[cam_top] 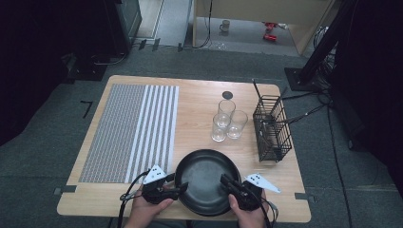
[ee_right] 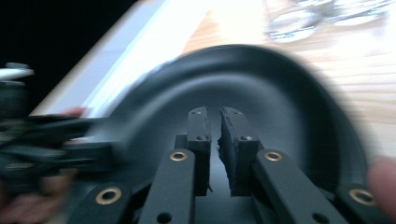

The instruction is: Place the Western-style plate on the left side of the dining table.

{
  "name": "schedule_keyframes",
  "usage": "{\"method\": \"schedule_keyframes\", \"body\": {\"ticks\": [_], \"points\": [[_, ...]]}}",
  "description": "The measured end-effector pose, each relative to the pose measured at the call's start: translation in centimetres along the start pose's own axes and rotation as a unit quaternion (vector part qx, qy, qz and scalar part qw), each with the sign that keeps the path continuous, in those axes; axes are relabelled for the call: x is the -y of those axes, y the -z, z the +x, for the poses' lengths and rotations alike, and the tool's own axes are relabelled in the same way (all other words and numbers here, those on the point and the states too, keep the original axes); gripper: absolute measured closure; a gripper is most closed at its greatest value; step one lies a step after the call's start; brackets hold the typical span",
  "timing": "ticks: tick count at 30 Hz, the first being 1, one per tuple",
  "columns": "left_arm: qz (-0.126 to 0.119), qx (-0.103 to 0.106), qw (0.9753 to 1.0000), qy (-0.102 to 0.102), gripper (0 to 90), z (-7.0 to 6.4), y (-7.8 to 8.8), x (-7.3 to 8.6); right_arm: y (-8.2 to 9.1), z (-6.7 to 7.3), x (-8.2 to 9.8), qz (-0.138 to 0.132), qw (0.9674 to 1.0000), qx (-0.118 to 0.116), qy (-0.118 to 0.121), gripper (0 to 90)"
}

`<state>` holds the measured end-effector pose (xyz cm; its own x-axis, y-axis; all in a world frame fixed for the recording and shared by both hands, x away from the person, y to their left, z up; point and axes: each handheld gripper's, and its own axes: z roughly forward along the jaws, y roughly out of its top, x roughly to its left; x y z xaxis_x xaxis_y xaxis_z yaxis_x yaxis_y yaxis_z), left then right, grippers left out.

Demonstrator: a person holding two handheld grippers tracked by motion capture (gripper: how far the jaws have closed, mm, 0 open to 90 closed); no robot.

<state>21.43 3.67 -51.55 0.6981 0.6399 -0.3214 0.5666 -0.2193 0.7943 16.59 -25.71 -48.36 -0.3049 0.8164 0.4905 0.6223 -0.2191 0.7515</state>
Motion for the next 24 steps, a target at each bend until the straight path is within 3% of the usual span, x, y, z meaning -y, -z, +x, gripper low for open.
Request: {"method": "schedule_keyframes", "body": {"ticks": [1,3,5,8,11,17,24], "points": [[0.000,0.001,1.0000,0.001,39.3,0.0,0.0,0.0,0.1,-0.1,-0.1,-0.002,0.9999,-0.012,-0.009,78.6],[0.001,0.006,1.0000,0.005,39.4,0.2,-0.1,0.0,0.6,-0.7,-0.3,-0.017,0.9997,0.011,-0.009,76.9],[0.002,0.008,0.9999,0.006,39.4,0.2,-0.1,0.0,1.2,-1.8,-0.6,-0.036,0.9990,0.019,-0.017,74.3],[0.000,0.004,1.0000,0.001,39.4,0.1,0.0,0.0,1.6,-3.0,-0.8,-0.047,0.9965,0.068,-0.001,73.7],[-0.003,0.003,1.0000,0.004,40.9,0.2,0.1,0.0,1.6,-3.8,-0.7,-0.041,0.9941,0.101,-0.006,73.2],[-0.002,0.005,1.0000,0.004,42.6,0.3,0.2,0.0,0.9,-3.8,-0.4,-0.016,0.9955,0.094,-0.007,75.0],[0.001,0.012,0.9999,0.008,42.1,0.4,0.2,0.0,0.8,-3.6,-0.2,-0.018,0.9942,0.106,-0.005,76.9]]}}
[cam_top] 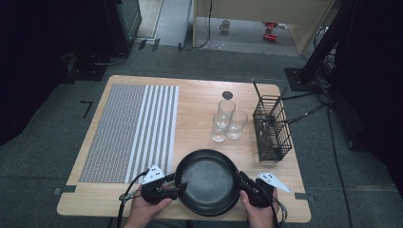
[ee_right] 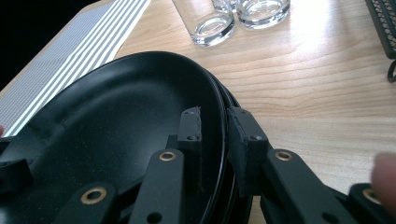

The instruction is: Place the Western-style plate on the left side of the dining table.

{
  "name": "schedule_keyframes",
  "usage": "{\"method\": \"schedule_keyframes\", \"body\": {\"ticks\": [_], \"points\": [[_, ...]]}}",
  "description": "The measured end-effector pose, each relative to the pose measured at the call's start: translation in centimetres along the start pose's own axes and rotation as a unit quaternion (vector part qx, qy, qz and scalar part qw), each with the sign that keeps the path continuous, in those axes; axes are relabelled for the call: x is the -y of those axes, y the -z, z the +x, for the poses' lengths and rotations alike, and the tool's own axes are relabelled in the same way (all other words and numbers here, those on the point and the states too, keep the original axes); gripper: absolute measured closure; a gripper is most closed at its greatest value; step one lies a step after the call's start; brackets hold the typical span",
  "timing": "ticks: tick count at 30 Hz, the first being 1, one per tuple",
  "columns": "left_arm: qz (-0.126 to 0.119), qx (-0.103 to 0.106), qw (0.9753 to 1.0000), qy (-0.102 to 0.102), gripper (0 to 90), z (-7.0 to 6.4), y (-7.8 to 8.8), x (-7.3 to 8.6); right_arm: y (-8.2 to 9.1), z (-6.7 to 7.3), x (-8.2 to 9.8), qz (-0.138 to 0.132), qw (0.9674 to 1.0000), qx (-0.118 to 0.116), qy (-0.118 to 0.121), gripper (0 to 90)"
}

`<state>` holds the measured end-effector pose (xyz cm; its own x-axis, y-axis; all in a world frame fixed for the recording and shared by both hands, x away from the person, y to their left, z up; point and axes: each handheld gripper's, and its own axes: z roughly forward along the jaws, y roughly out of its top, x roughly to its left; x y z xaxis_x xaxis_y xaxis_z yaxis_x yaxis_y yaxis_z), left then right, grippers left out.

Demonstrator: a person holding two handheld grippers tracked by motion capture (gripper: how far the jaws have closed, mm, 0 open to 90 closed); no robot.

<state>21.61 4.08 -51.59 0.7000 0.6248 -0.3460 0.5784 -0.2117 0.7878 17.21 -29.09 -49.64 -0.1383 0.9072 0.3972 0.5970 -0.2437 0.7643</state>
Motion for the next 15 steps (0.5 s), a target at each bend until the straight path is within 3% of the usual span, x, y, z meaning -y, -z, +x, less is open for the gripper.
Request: {"method": "schedule_keyframes", "body": {"ticks": [2,15], "points": [[0.005,0.007,1.0000,0.003,41.3,0.06,-0.07,-0.03,0.01,0.08,0.05,-0.002,1.0000,0.004,-0.001,78.1],[0.005,0.003,1.0000,-0.002,39.7,-0.15,-0.14,-0.02,0.12,0.11,0.14,-0.004,0.9998,0.010,-0.019,80.0]]}}
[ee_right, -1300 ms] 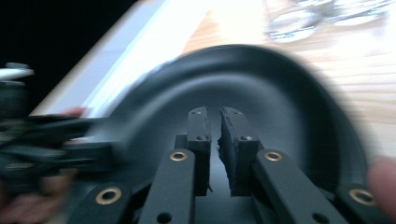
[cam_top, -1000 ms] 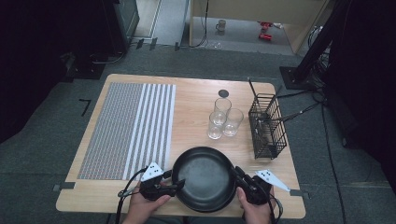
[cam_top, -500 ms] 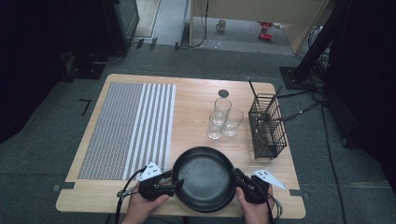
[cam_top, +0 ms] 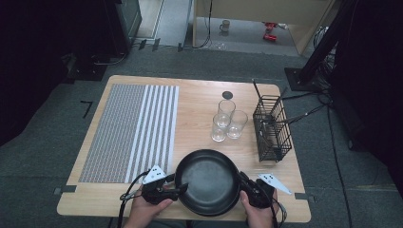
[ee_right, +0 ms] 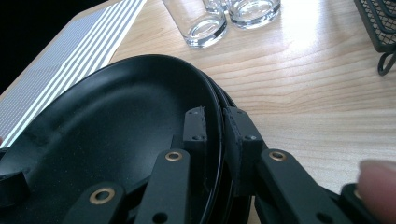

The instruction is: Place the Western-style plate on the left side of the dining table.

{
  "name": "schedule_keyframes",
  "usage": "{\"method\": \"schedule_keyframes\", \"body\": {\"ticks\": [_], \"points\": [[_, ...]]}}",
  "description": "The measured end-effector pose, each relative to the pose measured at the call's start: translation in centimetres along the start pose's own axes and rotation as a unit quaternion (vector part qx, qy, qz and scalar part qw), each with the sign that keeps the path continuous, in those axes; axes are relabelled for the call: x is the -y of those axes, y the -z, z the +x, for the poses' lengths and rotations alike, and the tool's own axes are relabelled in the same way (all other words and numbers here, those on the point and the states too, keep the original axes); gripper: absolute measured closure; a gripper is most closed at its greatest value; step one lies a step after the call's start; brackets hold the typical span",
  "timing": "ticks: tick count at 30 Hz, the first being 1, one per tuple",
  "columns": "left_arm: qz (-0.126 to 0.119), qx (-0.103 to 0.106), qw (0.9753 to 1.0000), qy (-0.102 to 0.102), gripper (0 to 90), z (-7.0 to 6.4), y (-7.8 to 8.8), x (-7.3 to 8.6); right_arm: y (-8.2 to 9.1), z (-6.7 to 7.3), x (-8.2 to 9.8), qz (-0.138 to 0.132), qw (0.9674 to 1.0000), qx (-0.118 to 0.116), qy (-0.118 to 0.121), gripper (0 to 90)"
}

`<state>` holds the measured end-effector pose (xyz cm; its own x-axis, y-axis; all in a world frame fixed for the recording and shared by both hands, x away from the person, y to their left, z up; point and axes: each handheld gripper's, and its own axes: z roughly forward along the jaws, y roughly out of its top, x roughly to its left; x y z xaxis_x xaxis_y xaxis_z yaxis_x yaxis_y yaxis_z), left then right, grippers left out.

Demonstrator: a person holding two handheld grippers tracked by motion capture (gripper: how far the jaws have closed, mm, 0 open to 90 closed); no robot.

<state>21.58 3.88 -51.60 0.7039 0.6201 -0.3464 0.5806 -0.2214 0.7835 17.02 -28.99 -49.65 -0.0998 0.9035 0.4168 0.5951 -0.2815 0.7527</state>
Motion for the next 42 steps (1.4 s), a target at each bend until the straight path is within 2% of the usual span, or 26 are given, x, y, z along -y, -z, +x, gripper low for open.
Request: {"method": "schedule_keyframes", "body": {"ticks": [15,18,19,20,21,23,24,25,27,29,32,35,36,42], "points": [[0.001,-0.001,1.0000,-0.002,38.7,-0.1,0.0,0.0,0.0,0.2,0.1,-0.001,0.9999,0.009,0.006,80.9],[-0.001,-0.009,0.9998,-0.015,36.2,-0.3,-0.1,0.0,0.2,-0.2,-0.3,0.005,1.0000,-0.008,0.002,80.1],[-0.001,-0.011,0.9998,-0.018,35.3,-0.4,-0.1,0.0,0.4,-0.4,-0.5,0.003,0.9999,-0.016,0.001,82.7],[-0.001,-0.010,0.9998,-0.018,34.9,-0.3,-0.1,0.0,0.7,-0.7,-0.8,0.001,0.9989,-0.045,-0.009,83.1],[-0.002,-0.009,0.9998,-0.017,35.1,-0.3,0.0,0.0,1.0,-0.8,-1.1,0.000,0.9980,-0.059,-0.022,83.2],[-0.005,-0.008,0.9999,-0.013,35.5,-0.2,0.0,0.0,1.4,-1.1,-1.4,-0.012,0.9994,-0.030,-0.009,83.2],[-0.007,-0.006,0.9999,-0.010,35.5,-0.1,0.1,0.0,1.4,-1.1,-1.4,-0.012,0.9994,-0.030,-0.009,83.2],[-0.011,-0.002,0.9999,-0.001,35.9,0.1,0.2,-0.1,1.6,-2.0,-1.5,-0.013,0.9993,-0.027,-0.025,83.4],[-0.017,0.005,0.9998,0.005,36.9,0.3,0.4,-0.1,1.5,-2.7,-1.5,-0.005,0.9984,-0.036,-0.044,83.7],[-0.022,0.009,0.9997,0.009,37.6,0.4,0.5,-0.1,1.4,-2.9,-1.6,0.002,0.9975,-0.049,-0.052,84.0],[-0.030,0.015,0.9994,0.013,38.9,0.5,0.7,-0.2,1.2,-2.8,-1.5,0.015,0.9964,-0.066,-0.050,87.2],[-0.031,0.019,0.9992,0.016,40.0,0.6,0.8,-0.2,0.9,-2.5,-1.3,0.023,0.9963,-0.070,-0.044,87.5],[-0.032,0.026,0.9989,0.023,40.5,0.8,0.9,-0.3,0.7,-2.4,-1.2,0.031,0.9955,-0.077,-0.046,87.4],[-0.031,0.044,0.9977,0.041,41.7,1.3,1.1,-0.4,0.5,-2.3,-1.1,0.035,0.9946,-0.084,-0.049,87.3]]}}
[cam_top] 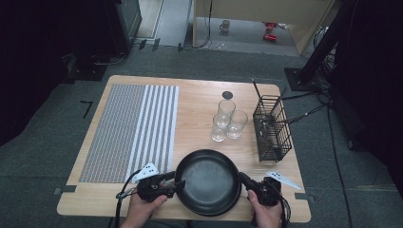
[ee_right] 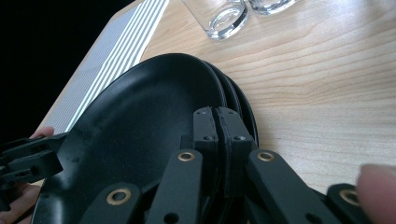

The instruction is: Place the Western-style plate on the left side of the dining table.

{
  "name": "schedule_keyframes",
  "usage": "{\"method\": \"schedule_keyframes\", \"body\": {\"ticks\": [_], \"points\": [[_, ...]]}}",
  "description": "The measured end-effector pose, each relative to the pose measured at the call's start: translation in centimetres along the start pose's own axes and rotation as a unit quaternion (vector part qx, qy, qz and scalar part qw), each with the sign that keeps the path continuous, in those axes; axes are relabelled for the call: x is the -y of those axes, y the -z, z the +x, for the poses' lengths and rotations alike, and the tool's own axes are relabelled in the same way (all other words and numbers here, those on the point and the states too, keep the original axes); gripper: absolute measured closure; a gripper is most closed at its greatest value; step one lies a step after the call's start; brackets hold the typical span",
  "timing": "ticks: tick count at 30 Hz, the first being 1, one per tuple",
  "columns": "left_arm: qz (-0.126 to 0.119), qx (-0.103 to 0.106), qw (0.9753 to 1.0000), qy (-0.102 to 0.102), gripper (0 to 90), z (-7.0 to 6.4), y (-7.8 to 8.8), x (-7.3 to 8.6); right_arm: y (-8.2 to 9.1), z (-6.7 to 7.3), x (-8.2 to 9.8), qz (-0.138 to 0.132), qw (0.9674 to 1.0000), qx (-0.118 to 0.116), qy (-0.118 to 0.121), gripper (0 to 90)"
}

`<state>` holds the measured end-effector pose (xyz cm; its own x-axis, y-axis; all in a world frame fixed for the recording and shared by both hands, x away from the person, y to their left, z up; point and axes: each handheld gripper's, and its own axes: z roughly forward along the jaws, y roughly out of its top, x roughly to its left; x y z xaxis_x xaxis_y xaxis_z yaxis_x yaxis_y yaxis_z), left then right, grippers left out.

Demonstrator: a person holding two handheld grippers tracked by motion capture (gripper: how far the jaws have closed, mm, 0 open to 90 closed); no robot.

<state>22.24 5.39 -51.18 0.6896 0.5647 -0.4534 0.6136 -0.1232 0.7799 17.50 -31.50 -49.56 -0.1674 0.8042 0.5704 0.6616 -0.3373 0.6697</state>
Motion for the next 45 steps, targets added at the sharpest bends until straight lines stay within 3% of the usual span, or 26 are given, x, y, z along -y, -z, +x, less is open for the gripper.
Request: {"method": "schedule_keyframes", "body": {"ticks": [4,15,25,29,37,38,39,40,42,45], "points": [[-0.001,0.007,0.9999,0.011,41.7,0.2,0.1,-0.1,0.1,-0.2,0.0,-0.005,0.9999,0.014,-0.007,86.2],[0.002,-0.004,1.0000,-0.001,43.0,-0.1,0.0,0.0,-0.2,-1.1,0.2,0.007,0.9980,-0.019,-0.060,84.9],[0.005,-0.017,0.9998,-0.007,42.6,-0.3,-0.2,0.1,-0.2,-1.0,0.2,0.008,0.9977,-0.017,-0.065,84.8],[0.004,-0.021,0.9997,-0.010,43.1,-0.4,-0.3,0.2,-0.4,-0.9,0.3,0.016,0.9963,-0.040,-0.074,84.9],[0.005,-0.022,0.9997,-0.011,44.0,-0.3,-0.2,0.2,-1.1,0.1,0.7,0.024,0.9974,-0.037,-0.057,83.6],[0.005,-0.020,0.9997,-0.009,44.2,-0.3,-0.2,0.2,-1.0,-0.1,0.7,0.018,0.9967,-0.047,-0.063,85.0],[0.005,-0.020,0.9997,-0.009,44.3,-0.3,-0.2,0.2,-0.9,-0.2,0.6,0.020,0.9926,-0.091,-0.078,84.0],[0.003,-0.020,0.9998,-0.007,45.1,-0.3,-0.2,0.2,-1.0,0.0,0.5,0.027,0.9889,-0.119,-0.085,83.7],[0.002,-0.017,0.9998,-0.002,46.6,-0.2,0.0,0.1,-1.2,1.1,0.8,0.029,0.9955,-0.081,-0.040,82.4],[0.005,-0.020,0.9998,0.008,48.6,0.0,-0.1,0.1,-1.4,1.6,1.0,0.026,0.9969,-0.071,-0.023,80.9]]}}
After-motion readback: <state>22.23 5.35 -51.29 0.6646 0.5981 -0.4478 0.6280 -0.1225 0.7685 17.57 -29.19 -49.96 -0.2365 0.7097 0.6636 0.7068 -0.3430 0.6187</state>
